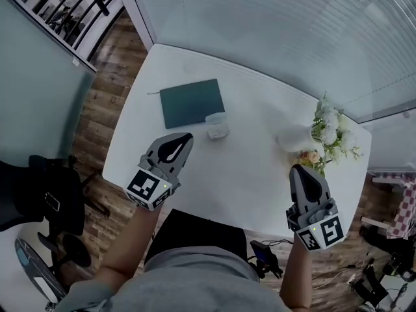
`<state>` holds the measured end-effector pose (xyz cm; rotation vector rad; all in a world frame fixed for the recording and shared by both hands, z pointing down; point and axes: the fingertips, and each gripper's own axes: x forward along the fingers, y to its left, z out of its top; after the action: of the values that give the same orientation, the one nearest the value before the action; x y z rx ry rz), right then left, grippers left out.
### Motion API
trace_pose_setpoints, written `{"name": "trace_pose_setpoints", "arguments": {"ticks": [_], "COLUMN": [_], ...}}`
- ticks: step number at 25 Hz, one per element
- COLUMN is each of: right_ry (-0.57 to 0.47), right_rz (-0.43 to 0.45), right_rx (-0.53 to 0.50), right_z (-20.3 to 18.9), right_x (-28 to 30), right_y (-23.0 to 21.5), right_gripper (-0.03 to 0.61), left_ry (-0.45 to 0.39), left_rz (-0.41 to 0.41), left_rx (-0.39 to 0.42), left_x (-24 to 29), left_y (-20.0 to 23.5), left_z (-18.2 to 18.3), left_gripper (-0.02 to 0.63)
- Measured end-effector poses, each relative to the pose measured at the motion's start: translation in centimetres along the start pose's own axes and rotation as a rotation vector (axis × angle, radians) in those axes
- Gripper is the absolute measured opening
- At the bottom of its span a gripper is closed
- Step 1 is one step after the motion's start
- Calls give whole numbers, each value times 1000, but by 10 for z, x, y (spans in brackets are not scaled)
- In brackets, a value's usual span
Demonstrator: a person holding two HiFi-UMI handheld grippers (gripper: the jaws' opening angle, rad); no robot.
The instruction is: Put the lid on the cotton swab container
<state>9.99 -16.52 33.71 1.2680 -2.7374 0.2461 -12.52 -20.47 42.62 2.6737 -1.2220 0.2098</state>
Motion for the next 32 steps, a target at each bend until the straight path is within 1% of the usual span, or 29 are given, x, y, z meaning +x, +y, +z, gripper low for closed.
{"name": "trace_pose_setpoints", "arguments": {"ticks": [8, 16, 17, 20, 23, 27, 29, 32], "right_ry": [19, 46, 49, 57, 68, 76, 78, 82], "right_rz": [64, 130, 135, 147, 156, 164, 168, 170], "right_rx": [15, 31, 34, 42, 48, 56, 60, 64], "right_z": [-11, -25, -27, -32, -36, -40, -42, -43], "right_x": [27, 50, 52, 56, 59, 61, 62, 63], "right_y": [-19, -23, -24, -26, -28, -29, -29, -30], "right_gripper": [23, 23, 23, 23, 23, 23, 23, 23], "left_ry": [95, 185, 201, 245, 284, 290, 293, 315], "left_rz": [-18, -51, -56, -67, -77, -92, -97, -110], "left_rx": [-14, -52, -61, -65, -55, -74, -84, -60], "left_x": [36, 56, 58, 63, 67, 74, 78, 86], "left_y": [-2, -2, -2, -1, -2, -2, 0, 0], "left_z": [-37, -73, -79, -93, -105, -114, -117, -123], "left_gripper": [2, 2, 17, 101, 154, 201, 213, 225]}}
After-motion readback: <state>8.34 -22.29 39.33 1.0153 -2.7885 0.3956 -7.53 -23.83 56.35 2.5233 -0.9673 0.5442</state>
